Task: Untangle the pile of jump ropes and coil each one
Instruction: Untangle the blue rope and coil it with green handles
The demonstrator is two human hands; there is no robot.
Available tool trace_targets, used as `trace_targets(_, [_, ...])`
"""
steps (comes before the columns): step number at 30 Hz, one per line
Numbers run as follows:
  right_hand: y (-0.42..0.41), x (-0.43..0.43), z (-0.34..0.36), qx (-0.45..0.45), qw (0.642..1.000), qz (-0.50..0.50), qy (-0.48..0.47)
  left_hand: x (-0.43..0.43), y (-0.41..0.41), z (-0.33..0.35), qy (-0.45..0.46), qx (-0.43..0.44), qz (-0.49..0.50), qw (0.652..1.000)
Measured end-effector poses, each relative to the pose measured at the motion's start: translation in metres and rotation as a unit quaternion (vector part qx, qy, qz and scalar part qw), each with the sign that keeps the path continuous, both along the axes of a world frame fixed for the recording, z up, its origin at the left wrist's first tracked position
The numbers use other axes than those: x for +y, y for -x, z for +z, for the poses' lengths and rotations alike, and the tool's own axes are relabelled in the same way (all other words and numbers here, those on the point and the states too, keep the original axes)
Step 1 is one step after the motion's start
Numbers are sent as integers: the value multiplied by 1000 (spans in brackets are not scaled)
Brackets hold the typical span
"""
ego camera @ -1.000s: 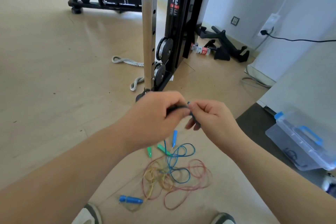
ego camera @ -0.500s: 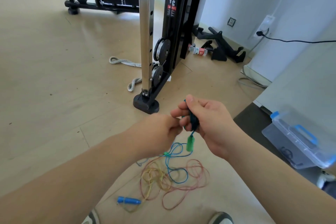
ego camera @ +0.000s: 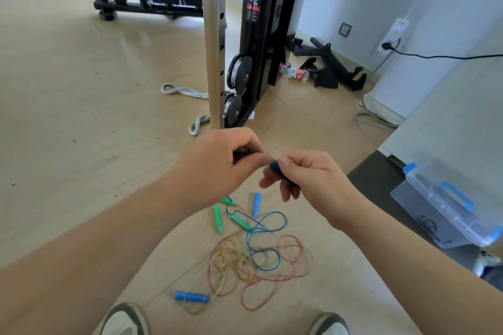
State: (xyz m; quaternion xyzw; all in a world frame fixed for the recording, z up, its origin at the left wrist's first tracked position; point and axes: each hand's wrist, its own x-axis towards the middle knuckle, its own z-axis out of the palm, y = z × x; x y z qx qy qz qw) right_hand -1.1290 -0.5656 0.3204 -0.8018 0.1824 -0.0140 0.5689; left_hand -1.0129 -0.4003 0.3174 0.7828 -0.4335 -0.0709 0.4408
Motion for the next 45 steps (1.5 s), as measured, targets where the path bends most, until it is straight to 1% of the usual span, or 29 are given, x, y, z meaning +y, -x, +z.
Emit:
trace_targets(3, [0, 5, 4, -4, 994, 14, -106, 0, -10, -10, -31, 41, 7, 999])
trace_targets(5, [-1, 9, 6, -15, 987, -13, -158, 0, -11, -20, -93, 61, -2, 994])
trace_targets(8, [-6, 14, 6, -45, 959, -77, -267, -3, -2, -35, -197, 67, -26, 978])
trace_targets(9, [-8, 15, 4, -51, 955, -95, -278, -5, 4, -37, -224, 62, -49, 971])
trace_targets(10, [-9, 15, 2, -56, 958, -110, -260, -8, 11, -38, -250, 58, -77, 963])
trace_targets(11, [-10, 15, 0, -58, 968, -125, -212, -10, 18, -37, -274, 47, -105, 955])
trace_targets(13, [-10, 10, -7, -48, 987, -139, -67, -14, 30, -32, -295, 10, -132, 946])
trace_targets(14, [-9, 6, -11, -43, 989, -140, 2, -15, 34, -27, -289, -11, -130, 948])
trace_targets(15, [-8, 2, -13, -44, 988, -134, 61, -16, 34, -22, -274, -28, -120, 954])
trace_targets(17, [-7, -5, -17, -50, 982, -102, 151, -14, 32, -11, -216, -27, -95, 971])
trace_targets(19, [-5, -7, -18, -48, 977, -70, 195, -11, 25, -2, -124, 0, -71, 990])
trace_targets(21, [-4, -4, -17, -29, 984, -50, 171, -7, 17, 3, -42, 28, -49, 998])
trace_targets(23, [-3, 0, -12, -16, 996, -37, 83, -4, 9, 3, 15, 49, -20, 998])
trace_targets(26, [-3, 4, -4, -7, 998, -5, -63, -3, -3, -4, 50, 92, 23, 994])
trace_targets(28, [-4, 7, 0, -9, 989, -9, -145, -2, -7, -11, 39, 107, 30, 993])
trace_targets(29, [-6, 9, 2, -14, 983, -19, -182, -2, -8, -15, 15, 105, 25, 994])
trace_targets(32, [-8, 10, 3, -31, 963, -59, -261, -1, -4, -27, -122, 107, -1, 987])
trace_targets(35, [-10, 11, -2, -37, 961, -94, -257, -6, 5, -32, -218, 125, -19, 968])
trace_targets(38, [-12, 6, -7, -80, 952, -152, -255, -10, 18, -26, -292, 102, -73, 948])
trace_targets(40, [-13, 2, -9, -88, 949, -189, -237, -11, 29, -20, -320, 57, -119, 938])
trace_targets(42, [-14, -1, -14, -76, 954, -207, -204, -13, 42, -11, -335, 27, -150, 930])
trace_targets(44, [-13, -3, -20, -63, 964, -211, -146, -16, 51, -5, -335, -4, -167, 927])
trace_targets(45, [-13, -4, -22, -55, 972, -206, -99, -17, 52, -1, -326, -21, -168, 930])
